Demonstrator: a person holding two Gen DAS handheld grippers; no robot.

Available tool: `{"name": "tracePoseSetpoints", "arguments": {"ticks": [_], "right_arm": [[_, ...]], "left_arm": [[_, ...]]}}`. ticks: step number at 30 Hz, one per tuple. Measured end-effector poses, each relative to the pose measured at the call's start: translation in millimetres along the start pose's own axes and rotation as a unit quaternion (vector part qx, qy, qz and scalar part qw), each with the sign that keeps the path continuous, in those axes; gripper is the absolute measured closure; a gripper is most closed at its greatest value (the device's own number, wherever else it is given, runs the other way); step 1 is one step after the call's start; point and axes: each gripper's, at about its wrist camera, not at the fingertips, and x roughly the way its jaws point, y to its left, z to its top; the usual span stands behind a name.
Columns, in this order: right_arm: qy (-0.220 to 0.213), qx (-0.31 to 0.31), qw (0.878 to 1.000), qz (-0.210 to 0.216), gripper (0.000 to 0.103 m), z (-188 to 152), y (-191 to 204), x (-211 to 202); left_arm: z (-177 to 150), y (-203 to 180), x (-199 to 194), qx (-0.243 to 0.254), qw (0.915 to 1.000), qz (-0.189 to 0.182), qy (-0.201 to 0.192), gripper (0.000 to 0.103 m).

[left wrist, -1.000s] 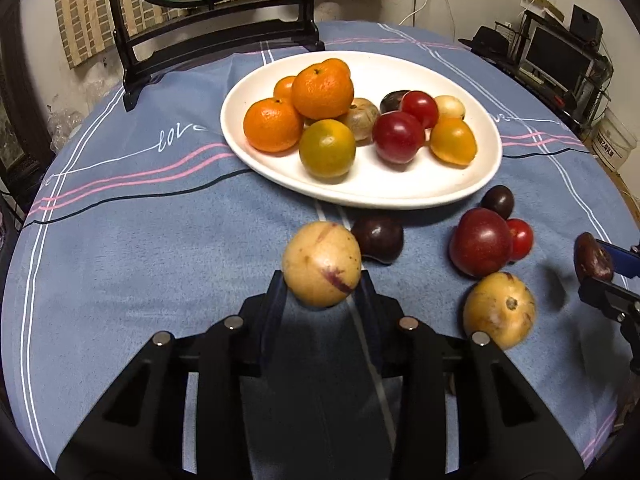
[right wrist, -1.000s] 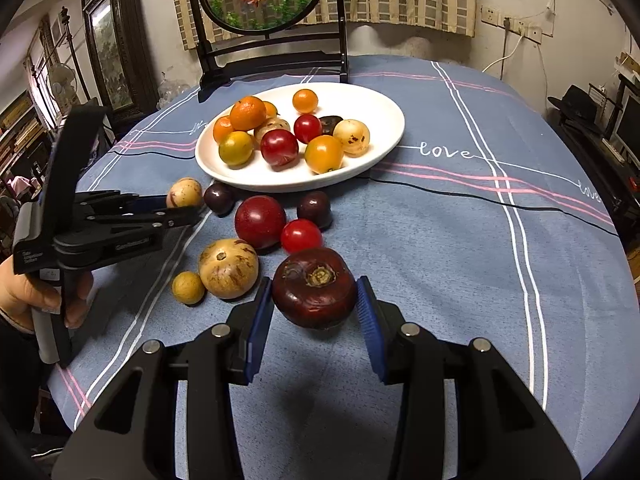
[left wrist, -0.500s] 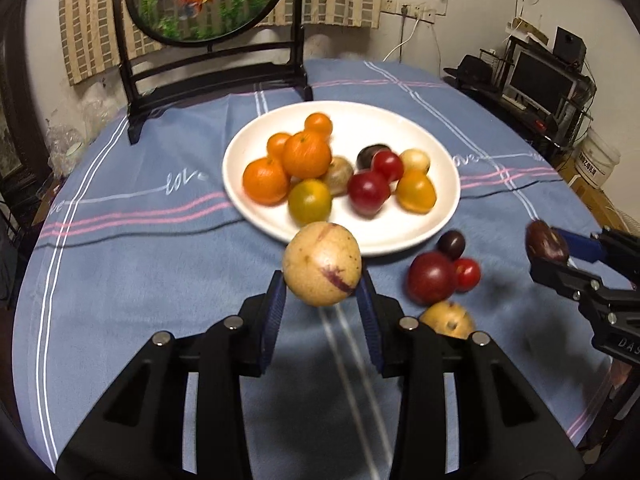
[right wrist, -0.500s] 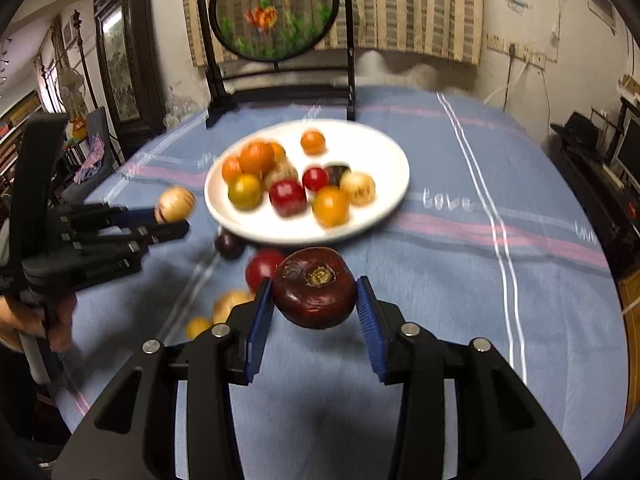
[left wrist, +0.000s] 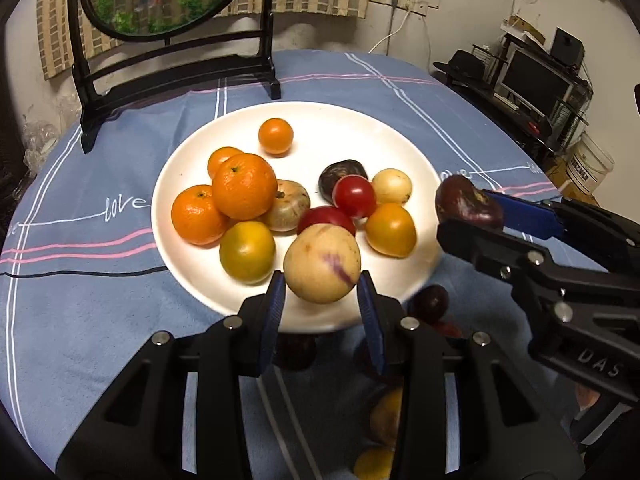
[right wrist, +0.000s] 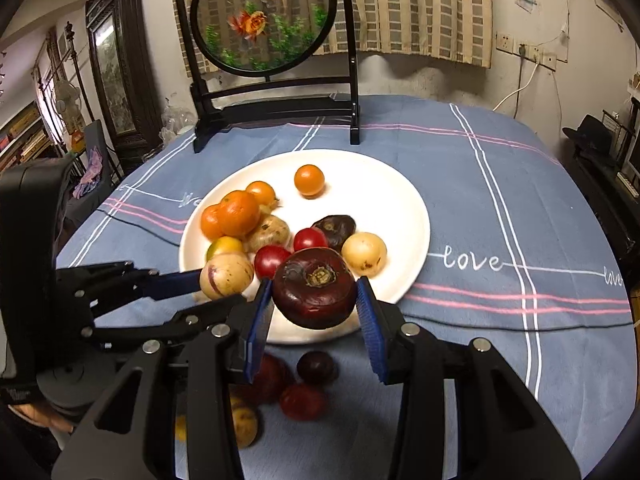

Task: Organize fruits
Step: 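Carry both fruits onto the white plate and open both tools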

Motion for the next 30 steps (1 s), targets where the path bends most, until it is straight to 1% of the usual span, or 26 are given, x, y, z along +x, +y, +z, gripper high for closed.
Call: {"name": "tracePoseSetpoints", "arguments": {"ticks": [1,2,3,4,5,7,9,12,14,15,16,18,19,21,25,30], "right_arm": [[0.001,0.001,1.000,-0.002,0.061,4.3,-2.1,4.6],[0.001,0.002,1.000,-0.003,0.061,7.7,-3.3,8.0],[0.000,0.002,1.000,-0.004,0.061,10.4,-4.6,11.0],[0.001,0.002,1.000,-0.007,0.061,14.6,-6.2,15.7],[0.002,0.003,1.000,-0.008,0.061,18.1,-6.7,19.9],[0.004,0.001,1.000,-0.011,0.061,23.9,-6.3,27.9],[0.006,-0.002,1.000,-0.015,0.061,28.4,-4.8,35.2],[0.008,0.003,1.000,-0.016,0.060,37.6,-3.8,49.8],[0.013,0.010,1.000,-0.018,0.060,42.2,-4.7,57.3],[0.016,0.018,1.000,-0.019,0.058,45.1,-5.8,60.9],[0.017,0.023,0.999,-0.020,0.053,46.2,-6.7,61.4],[0.008,0.039,0.999,-0.019,0.044,46.6,-9.3,57.5],[0.006,0.039,0.999,-0.022,0.044,45.9,-9.0,54.7],[0.003,0.035,0.999,-0.029,0.044,42.3,-8.6,47.7],[-0.003,0.044,0.999,-0.032,0.044,30.8,-15.8,28.8],[0.003,0.056,0.998,-0.041,0.044,8.4,-26.6,5.4]], "left_arm": [[0.3,1.0,1.0,-0.002,1.0000,0.001,-0.001,0.061],[0.9,2.1,1.3,-0.004,1.0000,0.003,-0.004,0.055],[1.4,3.0,-0.5,-0.004,0.9999,0.006,-0.011,0.052],[1.8,3.2,-2.1,-0.003,0.9998,0.008,-0.016,0.045],[1.7,4.2,-4.0,-0.004,0.9997,0.009,-0.022,0.041],[1.9,6.2,-7.1,-0.005,0.9995,0.008,-0.029,0.040],[1.3,7.1,-9.0,-0.005,0.9994,0.002,-0.033,0.037],[-0.5,7.4,-9.7,-0.001,0.9994,-0.003,-0.034,0.034],[-0.7,8.4,-11.0,-0.004,0.9994,-0.012,-0.033,0.030],[-1.2,8.7,-12.6,-0.007,0.9993,-0.014,-0.034,0.028],[-0.9,9.8,-14.6,-0.010,0.9992,-0.014,-0.036,0.026],[-0.8,11.1,-18.4,-0.013,0.9989,-0.010,-0.043,0.022],[-1.2,11.1,-19.3,-0.013,0.9989,-0.007,-0.045,0.019],[-1.8,10.8,-20.3,-0.012,0.9987,0.000,-0.049,0.019],[-3.3,9.1,-19.6,-0.012,0.9990,0.011,-0.043,0.019],[-5.4,7.1,-25.8,-0.021,0.9985,0.033,-0.038,0.010]]}}
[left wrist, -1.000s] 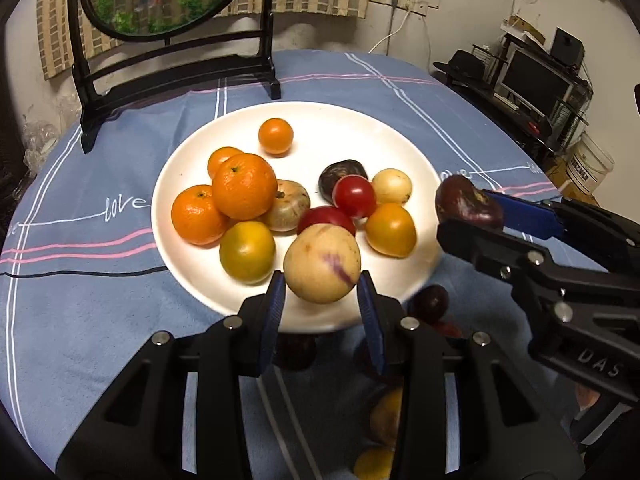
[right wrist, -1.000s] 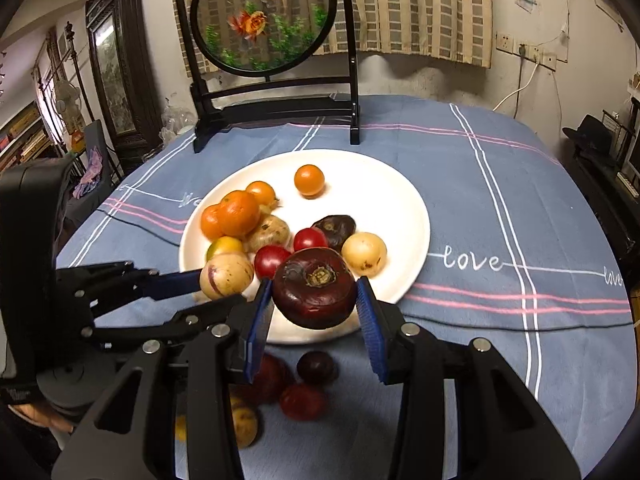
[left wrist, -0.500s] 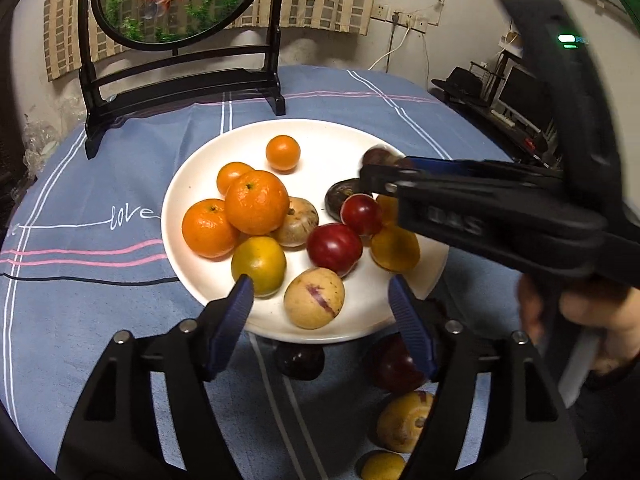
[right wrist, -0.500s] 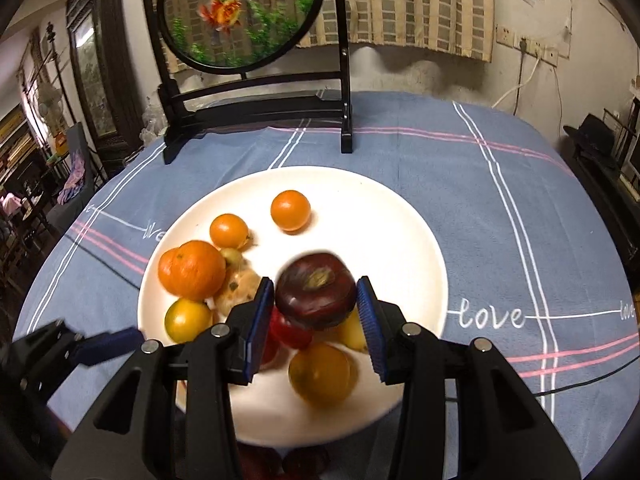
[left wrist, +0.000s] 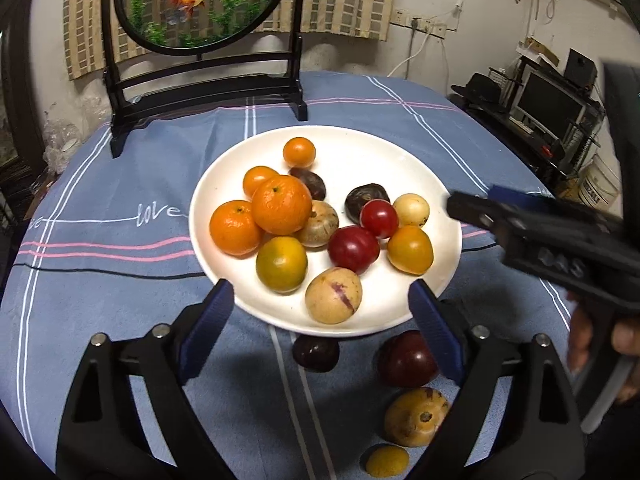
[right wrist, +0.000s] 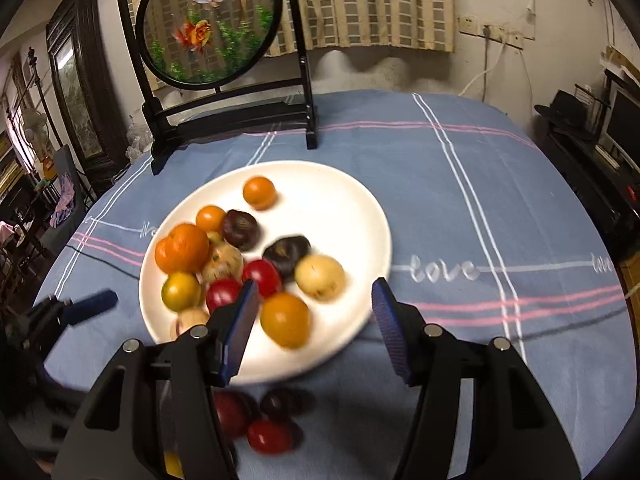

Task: Organize fruits
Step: 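Carry both fruits onto the white plate and open both tools, then withdraw both tools from the plate toward the remaining loose fruits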

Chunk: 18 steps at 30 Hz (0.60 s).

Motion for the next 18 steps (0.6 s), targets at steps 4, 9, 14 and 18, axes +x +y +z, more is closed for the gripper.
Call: {"name": "tracePoseSetpoints", "arguments": {"ticks": [4,9,14,18], "right_arm": [[-0.006,0.009,1.000,0.004,0.044,-18.3,-6.4,-18.6],[-0.016,0.014,1.000,0.010,0.043,-41.6,-12.1,-39.3],[-0.018,0.021,1.000,0.015,0.039,-66.2,-15.4,-53.6],[-0.013,0.013,1.000,0.012,0.039,-85.5,-13.0,-60.6]], "left_arm": [[-5.7,-1.9,-8.6,0.000,1.0000,0.010,-0.001,0.009],[-18.6,-8.2,-21.8,0.006,0.9997,0.023,0.004,0.008],[-38.5,-8.1,-35.1,0.002,0.9995,0.032,0.007,0.007],[-58.5,-10.2,-39.6,0.001,0.9994,0.028,0.020,0.007]]}}
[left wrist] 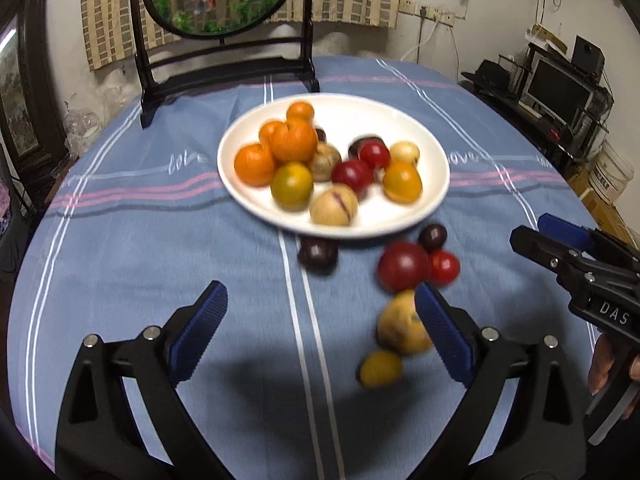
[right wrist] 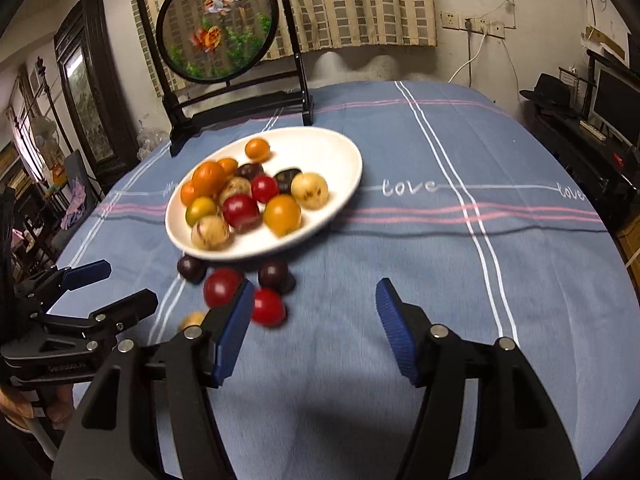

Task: Organize fruits
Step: 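Withdraw both tools from the plate toward the remaining loose fruits, then grasp the small yellow fruit with the left tool while the right tool grasps the large tan fruit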

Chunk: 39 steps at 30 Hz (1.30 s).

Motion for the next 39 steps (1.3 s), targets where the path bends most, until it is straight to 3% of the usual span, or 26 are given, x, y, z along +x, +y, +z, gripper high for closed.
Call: {"name": "tracePoseSetpoints", "arguments": {"ticks": [16,18,23,29,39], "right_arm": [[0.024,0.002,1.000,0.009,0.039,-31.4,6.7,-4.3],[0.023,0.001,1.000,0.010,0.039,-31.4,7.1,-5.1],[0.020,0.001,1.000,0.014,0.039,-31.5,8.2,-5.7],[0.026,-0.007,0.999,0.017,0.039,-32.2,13.3,-3.2],[0.038,-0.040,0.998,0.021,0.039,-33.9,32.5,-0.5]], "left_arm": [[-45.3,-24.8,2.5,0.067,0.9975,-0.017,0.018,0.009],[-49.5,-27.1,5.9,0.074,0.9968,-0.019,0.025,0.017],[-51.7,-24.1,19.8,0.064,0.9955,-0.041,0.056,0.062],[-49.8,-24.4,21.1,0.065,0.9951,-0.054,0.052,0.077],[-44.4,-2.3,7.4,0.048,0.9974,-0.047,0.027,0.077]]}}
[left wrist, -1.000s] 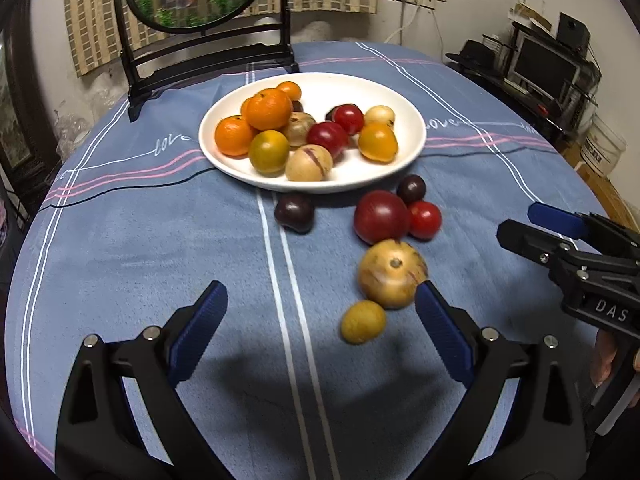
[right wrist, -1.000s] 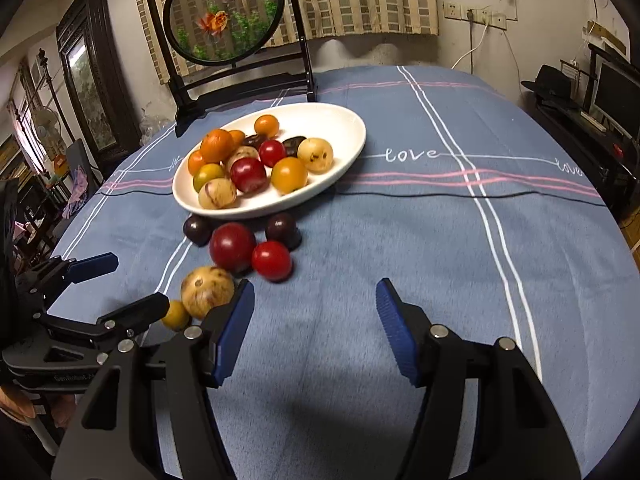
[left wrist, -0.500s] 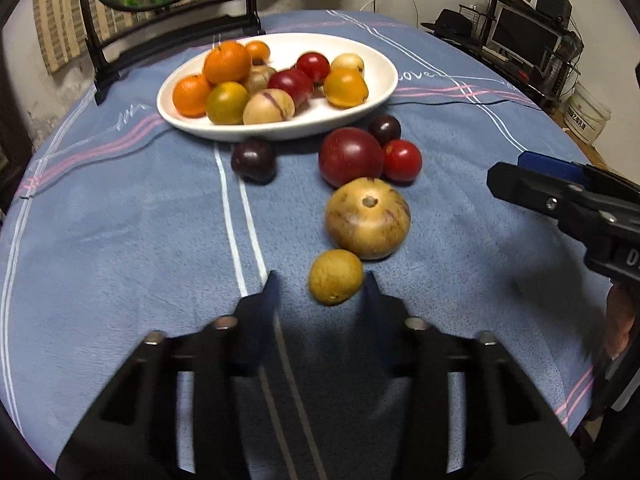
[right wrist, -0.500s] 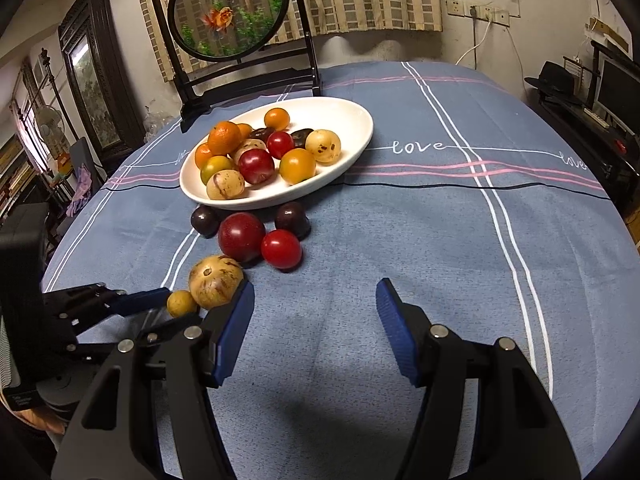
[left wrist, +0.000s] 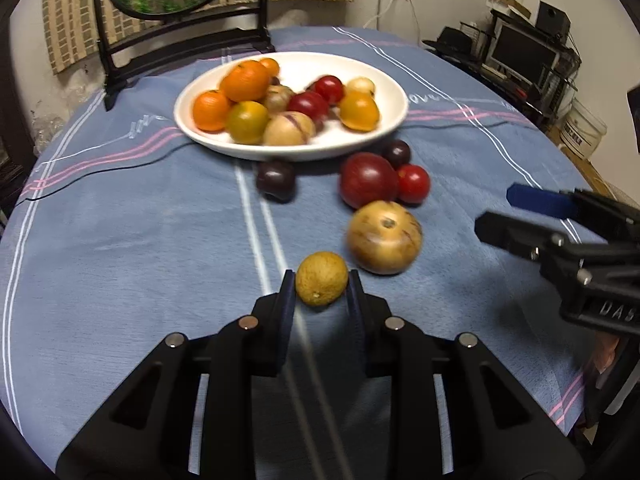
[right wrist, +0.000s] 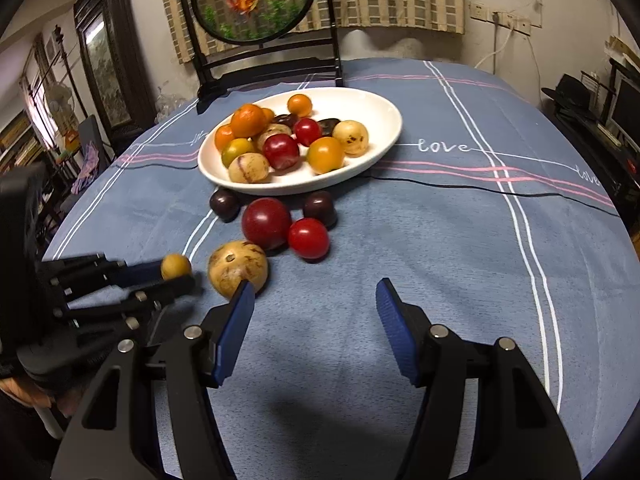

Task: Organize fruits
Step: 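Grasp the small yellow fruit with the left tool while the right tool grasps the large tan fruit, then carry the yellow and tan fruits onto the white plate and open both tools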

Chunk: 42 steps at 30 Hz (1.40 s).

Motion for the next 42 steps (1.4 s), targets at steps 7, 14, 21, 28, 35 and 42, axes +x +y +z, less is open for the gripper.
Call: {"name": "tracePoseSetpoints", "arguments": {"ticks": [7,14,21,28,35,42], "right_arm": [[0.021,-0.048,0.999,0.011,0.039,-1.1,30.9,13.1],[0.063,-0.074,0.995,-0.005,0.039,2.7,56.4,40.8],[0.061,-0.077,0.995,-0.012,0.039,8.9,67.7,53.3],[0.062,-0.077,0.995,-0.025,0.056,11.3,66.8,57.8],[0.053,-0.060,0.997,-0.006,0.057,7.7,55.3,44.0],[0.014,-0.014,1.000,0.006,0.057,1.8,13.9,7.0]], "left_arm": [[0.8,24.3,-7.5,-0.031,0.9994,0.012,-0.008,0.077],[-2.5,34.3,-7.4,-0.045,0.9989,0.010,-0.009,0.077],[-5.5,43.3,-5.5,-0.057,0.9983,0.007,-0.007,0.077],[-6.4,46.6,-4.9,-0.063,0.9980,0.005,-0.006,0.077],[-5.7,45.2,-6.0,-0.061,0.9981,0.007,-0.007,0.077],[-3.0,40.3,-8.2,-0.055,0.9984,0.011,-0.009,0.077]]}}
